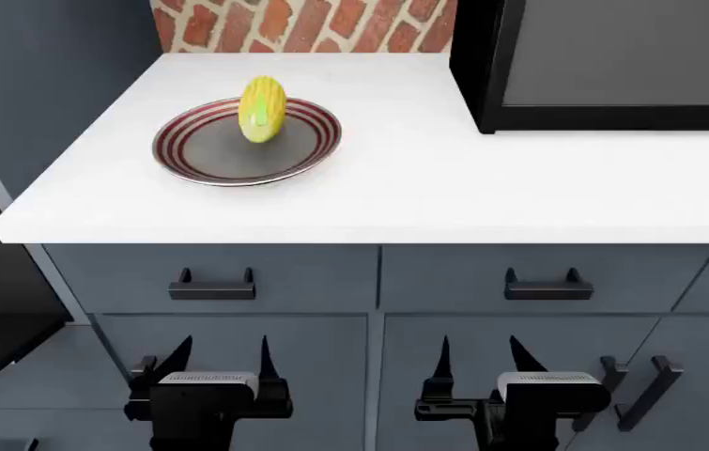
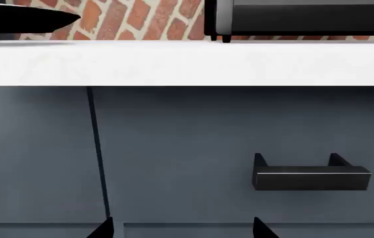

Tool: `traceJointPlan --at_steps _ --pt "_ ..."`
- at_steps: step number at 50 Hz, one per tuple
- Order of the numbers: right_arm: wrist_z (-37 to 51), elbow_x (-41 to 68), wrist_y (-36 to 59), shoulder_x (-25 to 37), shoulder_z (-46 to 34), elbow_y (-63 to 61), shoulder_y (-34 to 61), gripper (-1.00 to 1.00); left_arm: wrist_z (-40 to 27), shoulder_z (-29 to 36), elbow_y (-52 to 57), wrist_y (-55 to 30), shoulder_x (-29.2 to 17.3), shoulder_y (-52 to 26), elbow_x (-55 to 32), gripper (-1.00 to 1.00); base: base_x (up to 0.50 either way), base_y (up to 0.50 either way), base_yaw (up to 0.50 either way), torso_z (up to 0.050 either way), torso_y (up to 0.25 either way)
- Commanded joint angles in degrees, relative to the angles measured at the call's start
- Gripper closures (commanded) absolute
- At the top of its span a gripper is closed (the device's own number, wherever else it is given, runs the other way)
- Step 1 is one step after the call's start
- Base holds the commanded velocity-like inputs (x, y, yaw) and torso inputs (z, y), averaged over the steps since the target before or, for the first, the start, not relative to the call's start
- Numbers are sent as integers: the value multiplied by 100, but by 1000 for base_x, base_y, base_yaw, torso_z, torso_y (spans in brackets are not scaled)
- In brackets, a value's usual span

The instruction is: Place the corn on the rack of the oven.

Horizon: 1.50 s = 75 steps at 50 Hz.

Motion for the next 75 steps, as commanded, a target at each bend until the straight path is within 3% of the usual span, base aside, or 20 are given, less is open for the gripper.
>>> traceJointPlan --at_steps 1,14,33,37,46,53,59,62,66,67,70,72,75 --pt "94 133 -14 88 -97 -2 2 -100 -175 63 14 -225 -74 -35 -117 -100 0 0 0 0 0" --pt "205 460 -192 319 -307 -25 6 -100 -346 341 82 9 -284 33 -339 -100 0 0 0 0 0" --pt "191 894 -214 471 -404 71 37 -100 -541 559 -18 -39 -458 -57 -415 -100 0 0 0 50 0" --pt "187 977 -177 499 -439 -75 -63 -100 -668 469 120 -439 -465 -252 -534 -100 0 0 0 50 0" --pt "411 1172 1746 1081 -578 -2663 -312 -100 -563 510 2177 -2234 -795 -185 -1026 -100 0 0 0 50 0" --pt "453 1787 3576 1659 -384 -4180 0 -100 -467 710 2850 -2735 -1196 -193 -927 -100 0 0 0 50 0" --pt "578 3389 5383 1666 561 -5048 816 -100 -296 339 3930 -4371 -1419 -570 -1736 -100 0 0 0 50 0" --pt "958 4615 6766 1641 1305 -5451 1487 -100 -487 176 4302 -5359 -1487 -1026 -1962 -100 0 0 0 50 0" --pt "2066 6738 8665 1504 2536 -5633 2643 -100 -479 -389 5040 -7064 -1329 -1651 -2856 -100 0 0 0 50 0" --pt "2749 7597 8971 1665 2591 -5415 2884 -100 -578 -164 5108 -6975 -1478 -1709 -2680 -100 0 0 0 50 0" --pt "5327 10176 8256 2574 1848 -4657 3418 -100 -558 -755 5215 -8426 -1121 -2416 -3283 -100 0 0 0 36 0" --pt "6142 10959 7988 3077 1177 -4518 3780 -100 -613 -1119 5119 -8981 -931 -2864 -3589 -100 0 0 0 0 0" --pt "6662 11276 7675 3387 984 -4484 3992 -100 -2892 -1734 4229 -8993 -1305 -3319 -6167 -100 0 0 0 0 0"
